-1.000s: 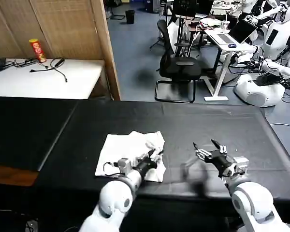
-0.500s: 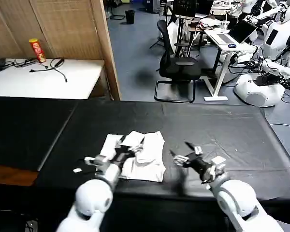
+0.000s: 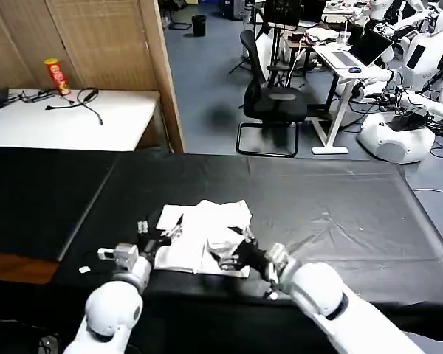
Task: Fold and organize the clothes.
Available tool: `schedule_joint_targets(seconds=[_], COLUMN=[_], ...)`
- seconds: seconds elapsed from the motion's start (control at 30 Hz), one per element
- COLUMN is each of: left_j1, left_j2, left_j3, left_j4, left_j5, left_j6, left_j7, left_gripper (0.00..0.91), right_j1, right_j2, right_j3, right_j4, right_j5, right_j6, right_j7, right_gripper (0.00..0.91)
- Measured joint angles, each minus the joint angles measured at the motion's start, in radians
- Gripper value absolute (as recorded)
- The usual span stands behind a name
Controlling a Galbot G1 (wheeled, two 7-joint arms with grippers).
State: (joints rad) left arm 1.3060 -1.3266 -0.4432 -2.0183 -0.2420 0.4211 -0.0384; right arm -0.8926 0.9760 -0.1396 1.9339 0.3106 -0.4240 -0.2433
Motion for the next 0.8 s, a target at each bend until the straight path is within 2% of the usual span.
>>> schedule_joint_targets(seconds=[0.03, 0.1, 0.17, 0.43, 0.8], left_j1=[0.004, 0.013, 0.022, 0.044, 0.030], left_j2=[0.000, 0.000, 0.000, -0.004, -0.002], left_j3=[-0.006, -0.015, -0.024, -0.035, -0.034], left_j4=[0.000, -0.002, -0.002, -0.002, 0.009], left_j5=[0.000, 0.001, 0.001, 0.003, 0.000], left_j6=[-0.001, -0.003, -0.006, -0.018, -0.021], left_j7=[0.000, 0.000, 0.000, 0.000, 0.000], left_gripper=[0.878, 0.878, 0.878, 0.878, 0.878], right_j1=[0.008, 0.020, 0.022, -0.010, -0.196], right_j2=[0.005, 0.014, 0.021, 0.013, -0.083], right_j3=[-0.011, -0.030, -0.039, -0.018, 0.137], right_j4=[-0.008, -0.024, -0.039, -0.031, 0.116], right_j5=[-0.002, -0.008, -0.011, -0.013, 0.032], right_j6=[0.000, 0.000, 0.000, 0.000, 0.003], right_j7=[0.001, 0.001, 0.004, 0.027, 0.042], right_gripper=[0.244, 0.137, 0.078, 0.039, 0.039])
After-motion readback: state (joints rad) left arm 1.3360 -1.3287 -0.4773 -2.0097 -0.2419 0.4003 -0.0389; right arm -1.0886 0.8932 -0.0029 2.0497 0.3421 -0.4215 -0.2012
